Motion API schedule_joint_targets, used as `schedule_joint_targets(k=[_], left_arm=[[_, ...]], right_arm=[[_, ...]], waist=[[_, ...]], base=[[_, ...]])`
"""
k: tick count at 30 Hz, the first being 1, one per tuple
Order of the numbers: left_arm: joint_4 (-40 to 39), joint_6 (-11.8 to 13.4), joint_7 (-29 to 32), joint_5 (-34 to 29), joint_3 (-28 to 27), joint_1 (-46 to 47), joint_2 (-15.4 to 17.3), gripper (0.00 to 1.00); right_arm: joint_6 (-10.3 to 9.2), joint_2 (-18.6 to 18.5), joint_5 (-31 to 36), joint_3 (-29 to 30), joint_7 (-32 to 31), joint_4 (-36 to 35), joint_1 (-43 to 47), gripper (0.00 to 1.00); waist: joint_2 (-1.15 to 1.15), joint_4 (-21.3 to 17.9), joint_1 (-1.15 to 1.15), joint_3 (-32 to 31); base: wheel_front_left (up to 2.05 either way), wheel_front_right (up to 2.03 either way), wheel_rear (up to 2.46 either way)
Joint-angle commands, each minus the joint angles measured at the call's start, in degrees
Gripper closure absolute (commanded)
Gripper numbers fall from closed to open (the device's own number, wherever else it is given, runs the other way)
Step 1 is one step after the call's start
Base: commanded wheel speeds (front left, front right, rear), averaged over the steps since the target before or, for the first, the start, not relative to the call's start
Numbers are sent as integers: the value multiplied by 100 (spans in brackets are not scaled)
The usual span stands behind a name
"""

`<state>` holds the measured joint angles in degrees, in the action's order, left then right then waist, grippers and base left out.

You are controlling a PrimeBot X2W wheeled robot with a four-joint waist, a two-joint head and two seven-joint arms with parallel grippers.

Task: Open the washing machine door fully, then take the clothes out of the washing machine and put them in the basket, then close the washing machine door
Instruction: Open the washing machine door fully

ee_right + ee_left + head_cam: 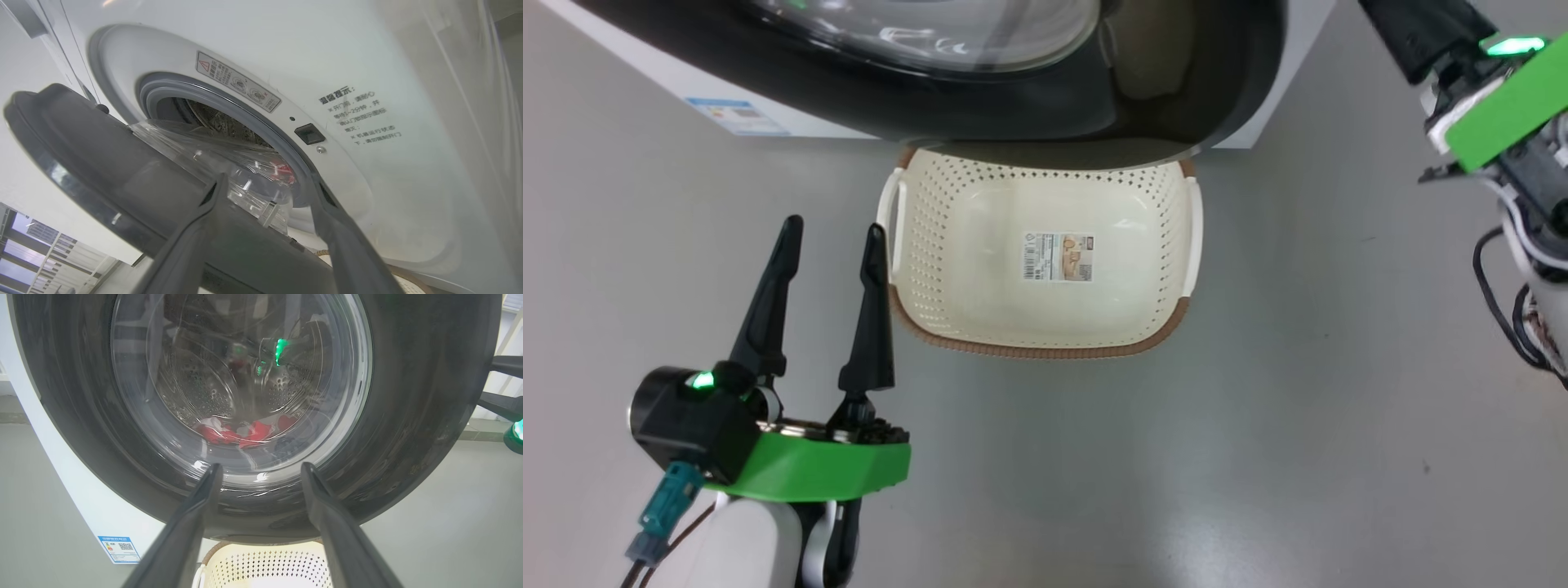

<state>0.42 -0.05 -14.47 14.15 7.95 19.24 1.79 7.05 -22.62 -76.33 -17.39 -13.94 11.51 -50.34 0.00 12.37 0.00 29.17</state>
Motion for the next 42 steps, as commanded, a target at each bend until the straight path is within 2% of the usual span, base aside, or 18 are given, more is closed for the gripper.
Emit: schedule_joint_targets(k=[1,9,11,14,18,22,27,33,35,42], left_arm=[[-109,-21,-52,-54,-213,26,109,0],[-15,-71,-52,-102,-379,-84,109,0],[7,-77,-52,-105,-402,-147,109,0],[26,-82,-52,-108,-427,-190,109,0],[39,-92,-52,-103,-453,-199,109,0],[18,-84,-52,-76,-510,-188,109,0],[33,-84,-52,-38,-511,-188,109,0],[12,-81,-52,-53,-548,-188,109,0],[8,-95,-52,-74,-592,-165,109,0],[22,-98,-52,-93,-555,-129,109,0]], right_arm=[[44,-63,162,-118,141,-183,193,0],[44,-682,1299,-1275,1911,158,507,0],[44,-716,1485,-1538,2354,335,561,0],[44,-753,1740,-1853,2707,630,595,0],[44,-714,2170,-1967,2875,961,646,0],[44,-476,2837,-1372,2890,945,809,0],[44,-134,3679,-352,2892,465,1488,0],[44,135,4601,366,2892,-63,2143,0],[44,426,5016,756,2893,-438,2444,0],[44,912,5435,1121,2893,-929,2962,0]], waist=[[0,-70,0,-49],[0,-281,0,-306],[0,-324,0,-354],[0,-375,0,-399],[0,-408,0,-417],[0,-443,0,-383],[0,-437,0,-392],[0,-470,0,-360],[0,-510,0,-324],[0,-536,0,-312]], base=[[0,0,0],[0,0,0],[0,0,0],[0,0,0],[0,0,0],[0,0,0],[0,0,0],[0,0,0],[0,0,0],[0,0,0]])
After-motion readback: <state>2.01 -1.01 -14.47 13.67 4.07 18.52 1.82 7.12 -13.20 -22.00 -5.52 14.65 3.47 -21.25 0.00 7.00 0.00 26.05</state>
